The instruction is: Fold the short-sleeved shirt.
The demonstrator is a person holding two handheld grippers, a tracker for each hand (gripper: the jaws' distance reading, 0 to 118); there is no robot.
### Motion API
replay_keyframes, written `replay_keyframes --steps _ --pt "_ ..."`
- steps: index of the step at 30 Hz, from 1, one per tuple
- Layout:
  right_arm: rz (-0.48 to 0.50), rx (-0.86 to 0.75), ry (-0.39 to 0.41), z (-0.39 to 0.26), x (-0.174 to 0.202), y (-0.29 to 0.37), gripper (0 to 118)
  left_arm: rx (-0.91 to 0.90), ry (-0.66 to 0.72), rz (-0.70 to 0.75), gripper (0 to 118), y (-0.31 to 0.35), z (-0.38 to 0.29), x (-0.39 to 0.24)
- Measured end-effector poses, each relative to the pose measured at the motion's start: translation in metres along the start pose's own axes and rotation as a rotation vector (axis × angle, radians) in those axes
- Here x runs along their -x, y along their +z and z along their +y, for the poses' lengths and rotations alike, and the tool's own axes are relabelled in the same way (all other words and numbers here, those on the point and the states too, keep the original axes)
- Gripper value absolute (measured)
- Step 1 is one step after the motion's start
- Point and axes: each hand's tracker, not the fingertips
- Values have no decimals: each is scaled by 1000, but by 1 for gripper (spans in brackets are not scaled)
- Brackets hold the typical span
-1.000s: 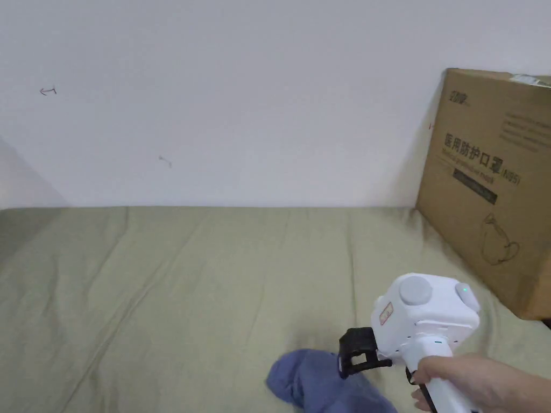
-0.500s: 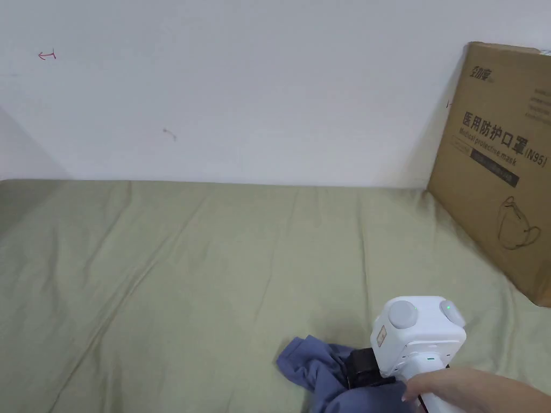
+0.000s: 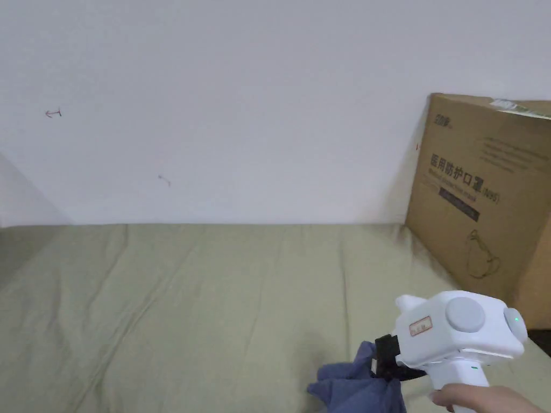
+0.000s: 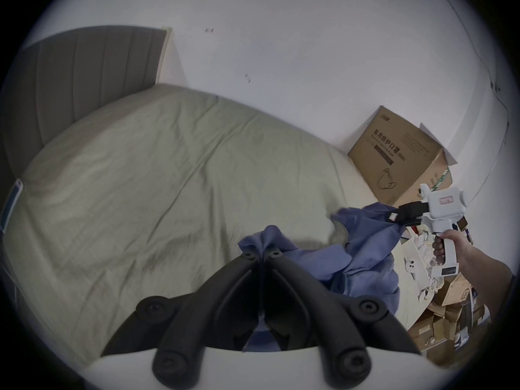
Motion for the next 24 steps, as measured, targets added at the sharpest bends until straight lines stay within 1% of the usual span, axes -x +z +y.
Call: replay_keyframes --steps 2,4,6,7,9,11,14,16,17,19,21,24 --pt "46 -40 -6 1 -3 47 0 -49 -57 -7 0 19 22 -10" --pt "69 -104 -4 -1 -9 84 0 -112 -90 -5 0 42 43 -21" --pt "78 -197 -1 0 -12 129 0 -149 -109 -9 0 59 65 -27" --pt "77 -247 -19 3 -13 152 0 -172 -117 -7 0 69 76 -31" --pt "89 -292 -23 1 -6 186 0 -192 -137 -18 0 84 100 -39" --pt "96 -336 -21 8 -1 220 0 -240 -188 -52 0 97 123 -47" --pt "56 -408 7 23 8 252 0 -245 -182 -59 0 110 159 -60" --pt "30 -423 24 38 13 264 0 -260 -169 -72 0 115 183 -67" --pt "19 -437 39 46 16 270 0 -265 -176 -65 0 115 195 -72" --pt "-34 -472 65 67 25 284 0 -272 -205 -46 0 114 222 -82" --pt "-56 -499 63 92 30 289 0 -281 -223 -24 0 110 246 -92" --pt "-84 -548 57 129 38 295 0 -295 -202 -27 0 99 278 -97"
